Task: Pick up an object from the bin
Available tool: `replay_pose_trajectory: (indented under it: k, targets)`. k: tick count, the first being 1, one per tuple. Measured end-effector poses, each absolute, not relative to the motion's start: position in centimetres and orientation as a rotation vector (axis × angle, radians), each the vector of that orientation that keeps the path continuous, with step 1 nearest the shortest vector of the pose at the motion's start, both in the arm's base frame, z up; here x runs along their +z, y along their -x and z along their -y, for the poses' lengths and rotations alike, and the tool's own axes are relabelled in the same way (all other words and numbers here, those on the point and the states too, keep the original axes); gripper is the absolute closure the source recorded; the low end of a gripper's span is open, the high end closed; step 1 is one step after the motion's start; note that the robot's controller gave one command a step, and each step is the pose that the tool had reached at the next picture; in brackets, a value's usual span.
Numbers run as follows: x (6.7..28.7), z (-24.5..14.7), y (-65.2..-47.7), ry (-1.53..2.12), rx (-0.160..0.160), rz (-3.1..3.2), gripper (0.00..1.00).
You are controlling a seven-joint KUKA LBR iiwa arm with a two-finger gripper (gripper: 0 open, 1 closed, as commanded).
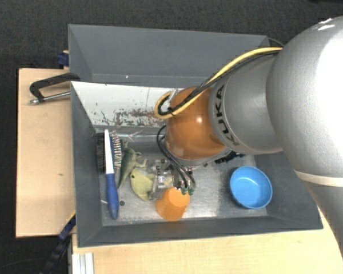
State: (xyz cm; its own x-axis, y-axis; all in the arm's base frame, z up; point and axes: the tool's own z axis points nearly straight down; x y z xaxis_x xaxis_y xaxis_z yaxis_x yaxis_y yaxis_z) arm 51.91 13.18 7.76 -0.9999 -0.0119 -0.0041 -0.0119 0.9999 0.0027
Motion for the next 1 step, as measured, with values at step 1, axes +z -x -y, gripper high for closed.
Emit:
replay_pose_trajectory:
  k: [1]
  targets:
    - [26.13,-12.28,-53.26,0.043,0.006,-3.126,1.00]
